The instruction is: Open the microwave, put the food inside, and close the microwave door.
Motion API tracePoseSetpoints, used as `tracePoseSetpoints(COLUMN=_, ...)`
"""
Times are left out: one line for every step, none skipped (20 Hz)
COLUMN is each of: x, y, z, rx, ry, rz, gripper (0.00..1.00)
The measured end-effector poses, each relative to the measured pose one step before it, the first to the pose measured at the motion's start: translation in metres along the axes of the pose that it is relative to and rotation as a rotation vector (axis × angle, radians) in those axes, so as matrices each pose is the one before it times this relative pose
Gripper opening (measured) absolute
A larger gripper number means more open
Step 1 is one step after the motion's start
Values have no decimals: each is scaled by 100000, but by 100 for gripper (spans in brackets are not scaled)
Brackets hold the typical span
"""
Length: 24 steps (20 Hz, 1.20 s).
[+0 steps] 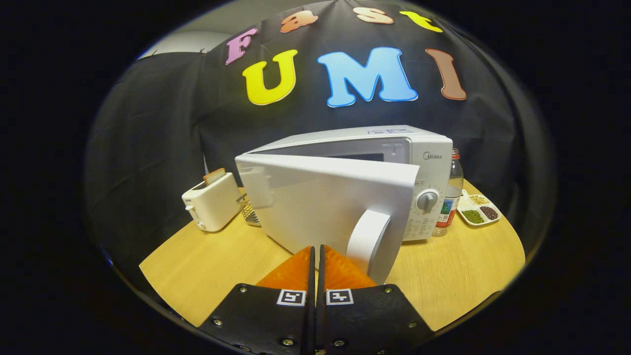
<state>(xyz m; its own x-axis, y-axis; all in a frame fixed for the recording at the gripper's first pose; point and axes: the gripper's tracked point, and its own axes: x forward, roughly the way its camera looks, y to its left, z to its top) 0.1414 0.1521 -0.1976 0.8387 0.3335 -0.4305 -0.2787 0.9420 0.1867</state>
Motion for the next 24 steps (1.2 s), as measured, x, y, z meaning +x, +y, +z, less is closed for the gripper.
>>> tracePoseSetpoints(x=414, y=-581, z=328, rx=299, ry=-454, rz=-865, gripper=1)
tracePoseSetpoints(x=411, y=-537, z=436, rx=223, ry=-402, rz=-994, gripper=1)
tracePoseSetpoints(x=443, y=-508, z=370, rx=76, ry=-424, rz=-943, gripper=1)
tracePoseSetpoints(x=437, y=-505, z=439, rx=58, ry=-618, rz=-945, gripper=1)
tracePoseSetpoints(x=504, y=-456, z=374, rx=30, ry=-501, rz=-927, gripper=1)
tracePoseSetpoints(x=554, y=-433, z=464, rx=297, ry=-390, rz=-925, gripper=1)
tracePoseSetpoints(x=483, y=-377, z=351, rx=489, ry=-602, rz=-742, gripper=1)
tracePoseSetpoints(x=588, y=-385, z=366, rx=533, ry=-453, rz=-666, gripper=1)
tracePoseSetpoints(x=556, y=-349, z=253, rx=417, ry=-330, rz=-795, gripper=1)
tracePoseSetpoints(x=546, y=-278, z=285, rx=123, ry=-68, rz=-803, gripper=1)
tracePoseSetpoints(x=602, y=-362, z=236, rx=170, ry=-67, rz=-859, gripper=1)
tracePoseSetpoints(x=464, y=-211, z=217, rx=259, ry=-3, rz=-430, gripper=1)
tracePoseSetpoints(x=495, y=-146, z=266, rx=438, ry=-169, rz=-336, gripper=1)
tracePoseSetpoints(x=433, y=-152, z=222, rx=265, ry=-169, rz=-348, gripper=1)
tracePoseSetpoints(x=465, y=-270, z=148, rx=105, ry=-275, rz=-534, gripper=1)
tracePoseSetpoints(x=427, y=-187, z=236, rx=137, ry=-252, rz=-630, gripper=1)
tracePoseSetpoints(x=421, y=-184, z=98, rx=443, ry=-251, rz=-650, gripper=1)
tracePoseSetpoints(x=425, y=-191, z=317, rx=839, ry=-210, rz=-858, gripper=1)
tracePoseSetpoints(x=539, y=-187, z=264, rx=1146, ry=23, rz=-756, gripper=1)
tracePoseSetpoints(x=485, y=-156, z=203, rx=1260, ry=939, rz=-614, gripper=1)
tracePoseSetpoints(x=46, y=69, z=-68, rx=1738, ry=906, rz=215, gripper=1)
tracePoseSetpoints(x=4, y=120, z=110, rx=-1354, ry=-719, rz=-127, gripper=1)
tracePoseSetpoints(x=221, y=-303, z=-131, rx=-3028, ry=-870, rz=-579, gripper=1)
tracePoseSetpoints(x=113, y=-102, z=215, rx=-1662, ry=-819, rz=-64, gripper=1)
